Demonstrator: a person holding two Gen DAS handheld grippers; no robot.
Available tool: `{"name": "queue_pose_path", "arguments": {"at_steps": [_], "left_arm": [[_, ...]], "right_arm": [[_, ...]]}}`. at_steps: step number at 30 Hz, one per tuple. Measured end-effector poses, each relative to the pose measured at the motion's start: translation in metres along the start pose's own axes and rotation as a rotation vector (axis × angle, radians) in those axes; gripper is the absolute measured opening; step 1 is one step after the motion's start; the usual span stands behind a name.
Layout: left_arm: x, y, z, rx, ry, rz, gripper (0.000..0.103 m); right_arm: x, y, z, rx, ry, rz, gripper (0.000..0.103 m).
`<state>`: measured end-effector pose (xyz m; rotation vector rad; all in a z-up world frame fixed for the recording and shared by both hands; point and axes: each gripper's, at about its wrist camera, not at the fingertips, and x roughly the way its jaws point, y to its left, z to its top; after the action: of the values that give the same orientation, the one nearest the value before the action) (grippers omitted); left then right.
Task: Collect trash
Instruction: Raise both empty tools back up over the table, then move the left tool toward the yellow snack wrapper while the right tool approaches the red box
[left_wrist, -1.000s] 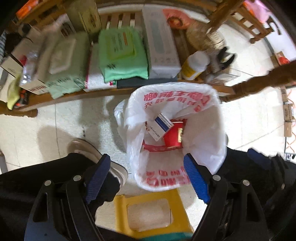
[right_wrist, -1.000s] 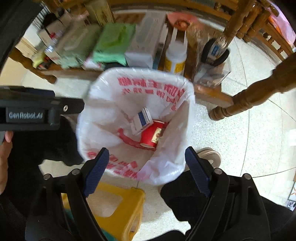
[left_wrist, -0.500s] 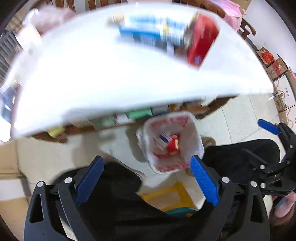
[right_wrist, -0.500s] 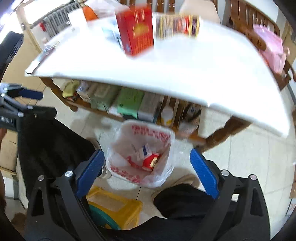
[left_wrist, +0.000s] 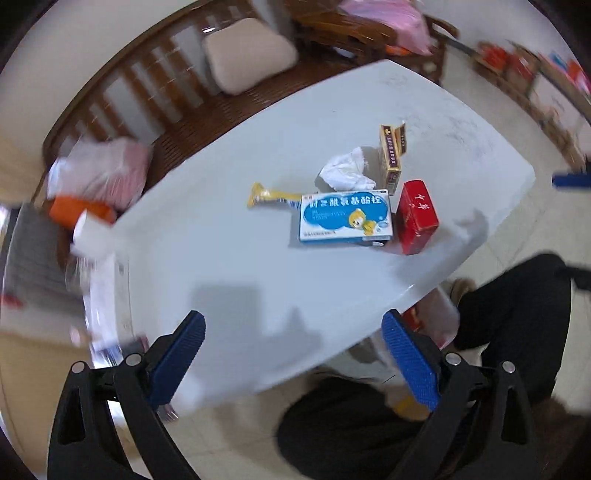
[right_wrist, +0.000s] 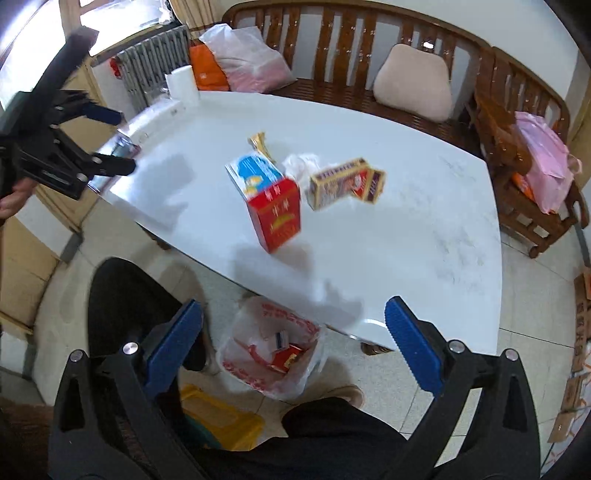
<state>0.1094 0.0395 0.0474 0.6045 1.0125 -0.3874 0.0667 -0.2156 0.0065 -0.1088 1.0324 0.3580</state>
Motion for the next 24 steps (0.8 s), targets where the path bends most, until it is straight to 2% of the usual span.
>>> {"name": "queue_pose_path", "arguments": {"at_steps": [4,6,13,19,24], "left_arm": [[0.008,0.011,0.022,0.193,-0.051,0.086,0.094],[0.016,0.019,0.032,0.274,-0.077,0.083,0.094],[0.07,0.037,0.067,0.439,-0.012,0.061,0.094],[0.105,0.037,0.08,0.603,-0.052,0.093,0.094],[0.133,0.042,0.095,0.646,-0.04,0.067,0.094]], "right_arm": [[0.0,-0.005,0.037,0.028,0.033,0.029,0.097],[0.002,-0.006,0.051,0.035,0.053,0.03,0.097],[0.028,-0.005,0.095,0.069,0.142,0.046,0.097],[0.059,-0.005,0.113,0.112,0.233,0.033,0.097],[0.085,-0.001,0.117,0.12,0.305,0.022,0.097]]}}
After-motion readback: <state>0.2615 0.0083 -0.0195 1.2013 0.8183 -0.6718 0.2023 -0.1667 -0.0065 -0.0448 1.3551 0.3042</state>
